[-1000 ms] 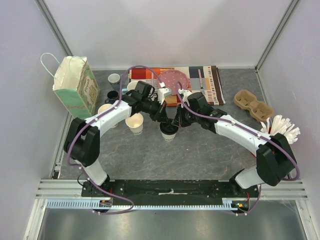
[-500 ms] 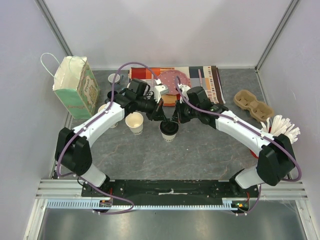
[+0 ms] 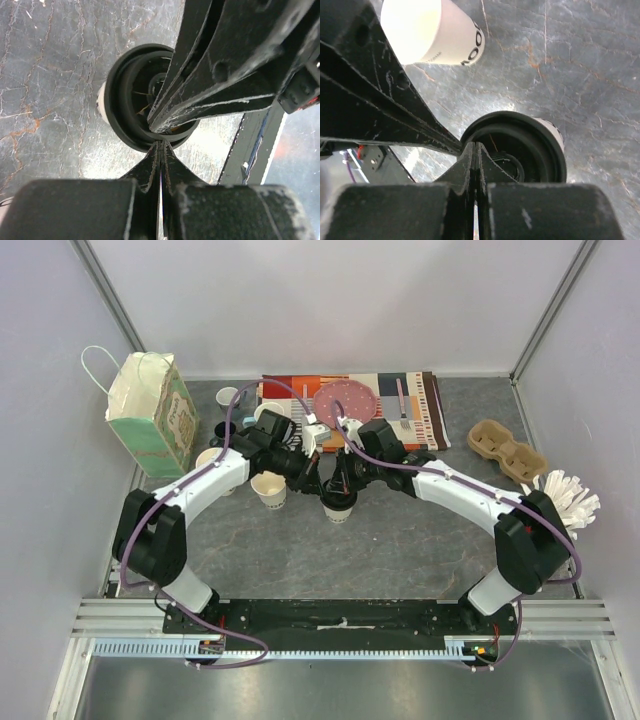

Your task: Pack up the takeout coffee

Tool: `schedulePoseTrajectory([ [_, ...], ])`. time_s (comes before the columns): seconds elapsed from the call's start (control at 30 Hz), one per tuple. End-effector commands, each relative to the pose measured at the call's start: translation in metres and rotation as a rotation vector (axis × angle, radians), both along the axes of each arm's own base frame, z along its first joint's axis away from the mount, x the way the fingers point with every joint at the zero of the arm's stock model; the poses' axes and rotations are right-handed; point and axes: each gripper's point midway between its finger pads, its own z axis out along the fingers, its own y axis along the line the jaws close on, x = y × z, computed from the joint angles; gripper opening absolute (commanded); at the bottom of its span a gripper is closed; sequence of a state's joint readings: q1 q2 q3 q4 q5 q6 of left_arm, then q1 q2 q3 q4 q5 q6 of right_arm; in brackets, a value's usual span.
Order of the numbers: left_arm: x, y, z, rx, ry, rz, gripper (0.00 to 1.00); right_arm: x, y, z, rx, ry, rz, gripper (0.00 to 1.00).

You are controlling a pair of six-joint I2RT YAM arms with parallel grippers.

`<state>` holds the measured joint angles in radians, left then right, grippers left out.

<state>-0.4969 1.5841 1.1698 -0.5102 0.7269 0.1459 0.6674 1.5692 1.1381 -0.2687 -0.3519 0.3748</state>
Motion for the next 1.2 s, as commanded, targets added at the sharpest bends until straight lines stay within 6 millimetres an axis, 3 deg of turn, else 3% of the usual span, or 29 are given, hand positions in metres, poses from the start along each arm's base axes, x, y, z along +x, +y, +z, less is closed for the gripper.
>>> schedulePoseTrajectory([
  [0.0,-0.003,0.002,-0.03,0.033,0.04,-0.025,0.02,-0.002,-0.011,-0.048,-0.046,0.064,-0.026,0.0],
  [0.1,-0.005,0.004,-0.032,0.036,0.026,-0.031,0.02,-0.003,-0.021,-0.055,-0.051,0.078,-0.044,0.0],
  [0.23,-0.001,0.002,-0.019,0.016,-0.007,-0.027,0.02,-0.001,-0.022,-0.041,-0.027,0.059,-0.05,0.0],
  [0.33,0.003,0.003,-0.003,0.002,-0.022,-0.026,0.02,0.003,-0.014,-0.022,0.005,0.038,-0.033,0.0],
  [0.53,0.01,0.004,0.05,-0.063,-0.134,-0.022,0.02,0.011,0.002,0.036,0.08,-0.047,0.009,0.0],
  [0.6,0.012,0.003,0.056,-0.068,-0.144,-0.021,0.02,0.011,0.005,0.044,0.088,-0.06,0.017,0.0],
  [0.7,0.013,0.004,0.044,-0.051,-0.119,-0.011,0.02,0.011,0.008,0.053,0.099,-0.074,0.02,0.0],
  [0.83,0.014,0.006,0.012,-0.012,-0.076,-0.002,0.02,0.01,0.004,0.029,0.064,-0.045,0.011,0.0],
  [0.87,0.012,0.008,-0.006,0.016,-0.047,0.003,0.02,0.003,0.0,0.009,0.04,-0.01,0.01,0.0],
  [0.9,0.013,0.009,-0.014,0.025,-0.038,0.003,0.02,0.004,-0.001,-0.004,0.036,0.002,0.001,0.0],
  [0.93,0.011,0.01,-0.022,0.036,-0.02,0.0,0.02,-0.003,-0.009,-0.03,0.009,0.055,-0.015,0.0],
  [0.97,0.009,0.011,-0.037,0.056,0.016,-0.003,0.02,-0.004,-0.011,-0.04,0.005,0.066,-0.021,0.0],
  [1.03,0.007,0.011,-0.045,0.065,0.039,-0.008,0.02,-0.012,-0.021,-0.068,-0.036,0.117,-0.041,0.0],
  [1.07,0.005,0.012,-0.048,0.066,0.047,-0.01,0.02,-0.012,-0.024,-0.072,-0.041,0.125,-0.048,0.0],
  [1.17,0.006,0.009,-0.036,0.04,0.019,-0.017,0.02,-0.01,-0.029,-0.068,-0.034,0.118,-0.063,0.0],
])
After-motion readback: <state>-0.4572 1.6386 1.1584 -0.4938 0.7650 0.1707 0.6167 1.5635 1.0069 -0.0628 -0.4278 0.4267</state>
